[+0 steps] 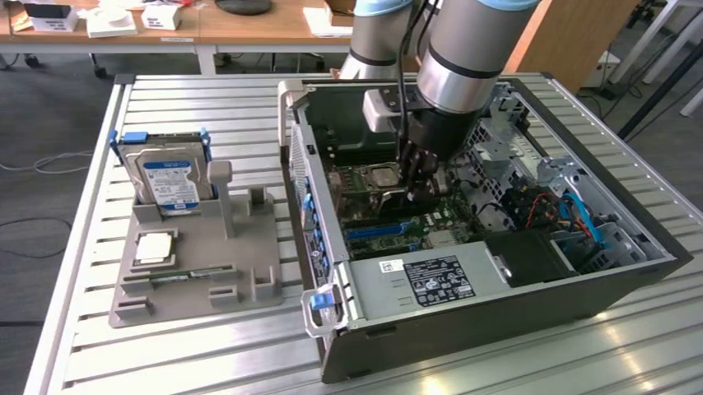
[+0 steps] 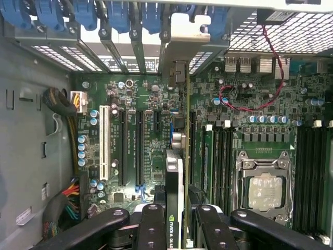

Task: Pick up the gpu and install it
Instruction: 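Insert the gpu into the slot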

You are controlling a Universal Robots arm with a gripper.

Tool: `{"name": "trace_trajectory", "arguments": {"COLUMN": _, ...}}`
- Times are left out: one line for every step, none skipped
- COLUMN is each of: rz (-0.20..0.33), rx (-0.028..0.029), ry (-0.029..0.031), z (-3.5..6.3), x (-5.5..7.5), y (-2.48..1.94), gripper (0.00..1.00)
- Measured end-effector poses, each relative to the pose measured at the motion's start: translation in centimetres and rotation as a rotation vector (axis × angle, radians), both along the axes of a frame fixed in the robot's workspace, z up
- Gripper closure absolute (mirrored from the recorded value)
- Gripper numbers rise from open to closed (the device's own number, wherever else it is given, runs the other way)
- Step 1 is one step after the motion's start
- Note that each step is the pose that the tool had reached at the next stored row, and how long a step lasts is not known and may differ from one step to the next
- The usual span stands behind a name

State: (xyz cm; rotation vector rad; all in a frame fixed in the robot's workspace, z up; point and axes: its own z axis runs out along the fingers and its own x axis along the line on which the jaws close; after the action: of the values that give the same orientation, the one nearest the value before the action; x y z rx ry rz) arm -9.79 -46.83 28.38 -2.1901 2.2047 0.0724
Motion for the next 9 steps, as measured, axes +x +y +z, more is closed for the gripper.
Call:
{"name": "trace_trajectory", "arguments": {"rz": 0.000, "rx": -0.0001, "ry": 0.0000, "z": -0.05, "x": -0.02, "y": 0.00, "gripper": 0.73}}
{"name": "trace_trajectory", "arguments": {"rz": 0.000, "rx": -0.0004, "ry": 0.0002, "z": -0.06, "x": -0.03, "y": -0.01, "gripper": 0.73}}
{"name": "trace_trajectory", "arguments": {"rz": 0.000, "rx": -0.0004, "ry": 0.0002, "z": -0.06, "x": -0.04, "y": -0.01, "gripper": 0.73}}
{"name": "trace_trajectory", "arguments": {"rz": 0.000, "rx": -0.0005, "ry": 0.0003, "z": -0.06, "x": -0.04, "y": -0.01, "gripper": 0.73}}
{"name": "trace_trajectory", "arguments": {"rz": 0.000, "rx": -0.0005, "ry": 0.0002, "z": -0.06, "x": -0.05, "y": 0.00, "gripper": 0.73}}
{"name": "trace_trajectory", "arguments": {"rz": 0.000, "rx": -0.0003, "ry": 0.0001, "z": -0.07, "x": -0.05, "y": 0.00, "gripper": 0.73}}
{"name": "trace_trajectory", "arguments": {"rz": 0.000, "rx": -0.0002, "ry": 0.0001, "z": -0.07, "x": -0.05, "y": 0.00, "gripper": 0.73}}
{"name": "trace_trajectory", "arguments": {"rz": 0.000, "rx": -0.0002, "ry": 0.0001, "z": -0.08, "x": -0.08, "y": 0.00, "gripper": 0.73}}
{"name": "trace_trajectory", "arguments": {"rz": 0.000, "rx": 0.0000, "ry": 0.0000, "z": -0.09, "x": -0.14, "y": 0.01, "gripper": 0.73}}
